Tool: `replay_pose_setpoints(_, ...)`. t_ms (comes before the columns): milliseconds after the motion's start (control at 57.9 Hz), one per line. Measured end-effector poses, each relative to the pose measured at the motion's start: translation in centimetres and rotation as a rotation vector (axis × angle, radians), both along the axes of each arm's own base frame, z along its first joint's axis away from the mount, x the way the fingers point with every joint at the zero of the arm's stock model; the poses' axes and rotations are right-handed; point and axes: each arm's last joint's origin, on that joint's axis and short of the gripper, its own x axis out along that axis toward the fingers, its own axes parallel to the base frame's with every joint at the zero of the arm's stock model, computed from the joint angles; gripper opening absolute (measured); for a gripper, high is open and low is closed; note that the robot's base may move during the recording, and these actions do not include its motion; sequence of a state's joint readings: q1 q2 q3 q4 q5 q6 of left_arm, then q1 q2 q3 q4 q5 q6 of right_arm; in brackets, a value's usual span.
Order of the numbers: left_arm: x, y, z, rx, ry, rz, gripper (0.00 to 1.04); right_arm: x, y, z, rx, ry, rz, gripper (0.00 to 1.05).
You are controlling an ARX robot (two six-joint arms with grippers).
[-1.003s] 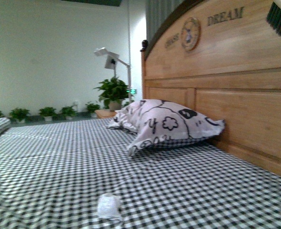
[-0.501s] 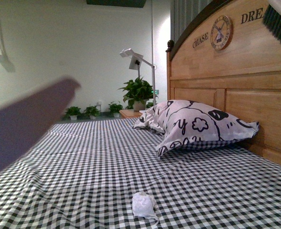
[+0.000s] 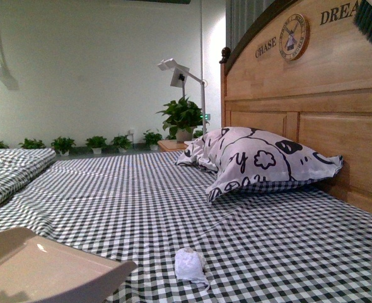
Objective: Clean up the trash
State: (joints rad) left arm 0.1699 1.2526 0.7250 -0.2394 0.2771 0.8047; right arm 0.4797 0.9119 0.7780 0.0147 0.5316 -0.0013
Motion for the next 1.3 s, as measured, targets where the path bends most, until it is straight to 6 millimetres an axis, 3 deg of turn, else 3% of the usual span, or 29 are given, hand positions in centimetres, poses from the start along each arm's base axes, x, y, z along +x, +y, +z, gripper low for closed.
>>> replay_pose_setpoints(207,2.2,-2.2,-1.3,0.121,0.001,-0.144,0.27,0.0,0.0,0.0,0.0,0.0,0.0,0.2)
replay_pose_setpoints(622,5.8,-6.1,0.3,0.138,-0.04,-0.241,0.27,0.0,0.0,0.0,0.0,0.0,0.0,0.2)
replay_pose_setpoints(864,6.4,-6.3,-0.7,0.129,0.005,-0.235,0.27,0.0,0.0,0.0,0.0,0.0,0.0,0.2)
replay_pose_setpoints(882,6.2,-6.0,-1.9,0.122,0.028,-0.229,0.27,0.0,0.0,0.0,0.0,0.0,0.0,0.2)
replay_pose_setpoints(933,6.2,-5.9,-2.3,0.117,0.036,-0.223,0.27,0.0,0.0,0.0,0.0,0.0,0.0,0.2)
replay_pose_setpoints(1296,6.1,-5.4,-3.0,0.108,0.039,-0.201,0.27,0.0,0.0,0.0,0.0,0.0,0.0,0.2)
